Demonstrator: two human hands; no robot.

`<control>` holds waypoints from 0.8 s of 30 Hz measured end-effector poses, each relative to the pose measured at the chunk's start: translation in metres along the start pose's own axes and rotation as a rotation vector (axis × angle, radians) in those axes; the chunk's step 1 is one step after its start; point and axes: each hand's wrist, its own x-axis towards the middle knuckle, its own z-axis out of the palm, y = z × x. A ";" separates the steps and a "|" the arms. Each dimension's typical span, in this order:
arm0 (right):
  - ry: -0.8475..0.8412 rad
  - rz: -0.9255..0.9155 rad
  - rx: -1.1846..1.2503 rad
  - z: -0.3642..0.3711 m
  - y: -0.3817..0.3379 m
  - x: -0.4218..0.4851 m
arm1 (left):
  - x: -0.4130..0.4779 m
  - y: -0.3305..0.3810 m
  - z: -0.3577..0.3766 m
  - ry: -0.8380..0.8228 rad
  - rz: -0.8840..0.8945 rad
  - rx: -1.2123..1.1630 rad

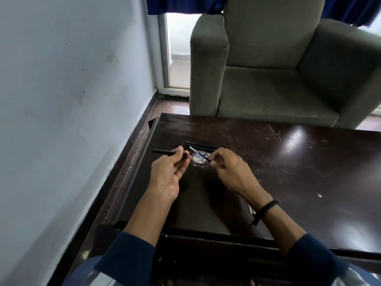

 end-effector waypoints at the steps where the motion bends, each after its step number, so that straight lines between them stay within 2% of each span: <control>1: 0.006 0.015 -0.010 -0.001 -0.001 -0.001 | 0.000 0.000 0.000 -0.005 -0.001 0.013; 12: 0.051 -0.037 -0.312 0.000 -0.006 -0.011 | 0.003 -0.004 0.000 -0.019 0.037 0.096; 18: 0.034 -0.121 -0.272 0.006 -0.012 -0.013 | 0.001 -0.011 0.003 -0.049 0.079 0.276; 24: -0.083 -0.147 -0.299 -0.018 -0.002 -0.005 | 0.006 -0.002 -0.001 -0.001 0.123 0.226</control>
